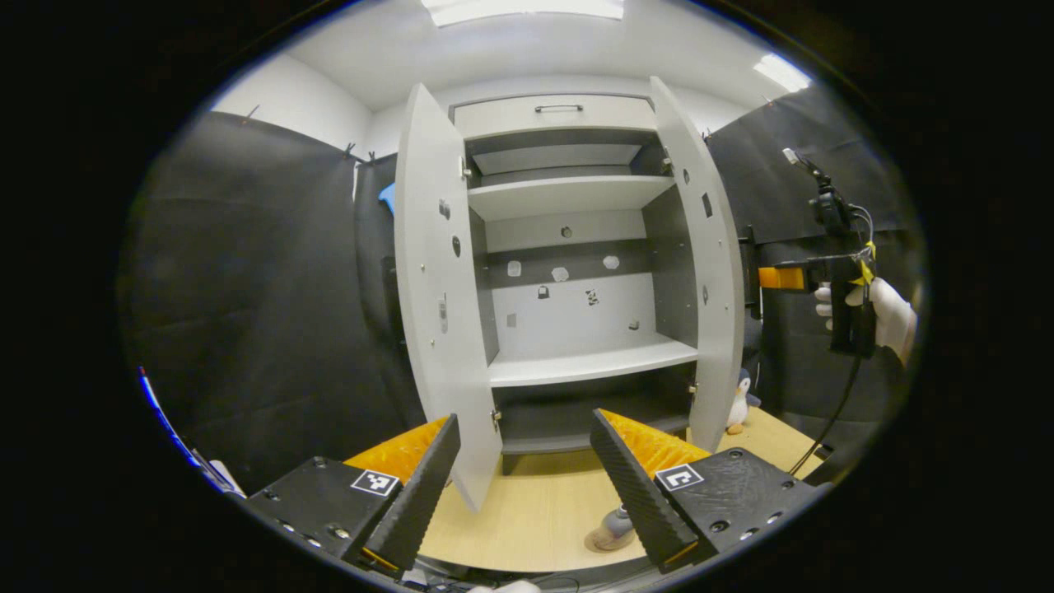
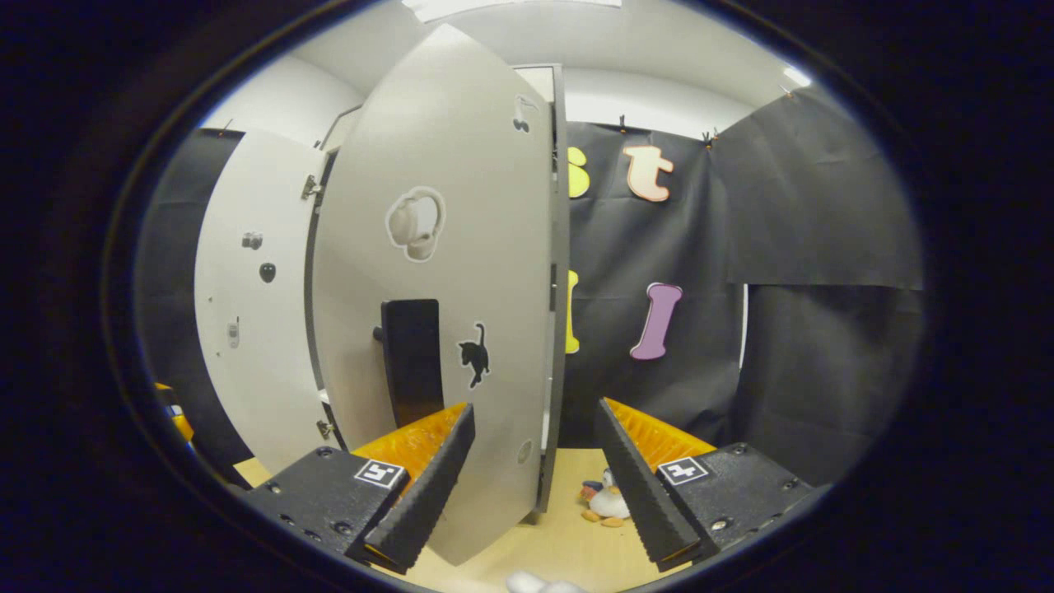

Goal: Grasp the bottle in the cabinet with the left hand and place it on the coaster, then close the right door with the right hand and the left door with the left hand.

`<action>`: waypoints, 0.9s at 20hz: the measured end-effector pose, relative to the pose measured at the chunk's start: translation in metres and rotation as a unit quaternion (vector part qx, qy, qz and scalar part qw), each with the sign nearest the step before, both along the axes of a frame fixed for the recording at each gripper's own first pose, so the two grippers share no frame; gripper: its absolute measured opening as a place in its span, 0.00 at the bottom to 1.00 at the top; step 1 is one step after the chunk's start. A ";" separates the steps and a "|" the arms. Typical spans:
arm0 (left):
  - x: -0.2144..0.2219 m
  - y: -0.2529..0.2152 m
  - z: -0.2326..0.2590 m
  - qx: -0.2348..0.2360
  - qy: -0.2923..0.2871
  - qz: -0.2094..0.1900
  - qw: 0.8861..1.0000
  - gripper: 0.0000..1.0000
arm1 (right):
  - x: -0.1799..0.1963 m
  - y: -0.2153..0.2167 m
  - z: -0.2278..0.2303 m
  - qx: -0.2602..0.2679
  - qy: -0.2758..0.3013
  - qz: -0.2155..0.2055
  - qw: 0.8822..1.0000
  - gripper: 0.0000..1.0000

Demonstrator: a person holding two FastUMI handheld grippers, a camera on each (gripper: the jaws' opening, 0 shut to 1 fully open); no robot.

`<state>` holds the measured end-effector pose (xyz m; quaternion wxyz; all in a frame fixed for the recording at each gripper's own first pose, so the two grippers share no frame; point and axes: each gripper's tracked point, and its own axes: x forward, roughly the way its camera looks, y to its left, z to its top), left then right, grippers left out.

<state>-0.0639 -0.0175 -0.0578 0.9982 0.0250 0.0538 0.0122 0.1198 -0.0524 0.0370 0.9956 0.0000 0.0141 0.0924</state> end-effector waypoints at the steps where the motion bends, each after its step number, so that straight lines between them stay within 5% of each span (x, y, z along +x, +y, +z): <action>1: 0.001 0.004 -0.001 -0.001 -0.001 0.002 1.000 0.98 | 0.002 0.009 0.000 -0.005 -0.003 0.002 1.000 0.94; 18: 0.016 0.074 0.001 -0.014 -0.004 0.053 0.999 0.98 | -0.056 0.058 -0.031 -0.006 0.018 0.023 1.000 1.00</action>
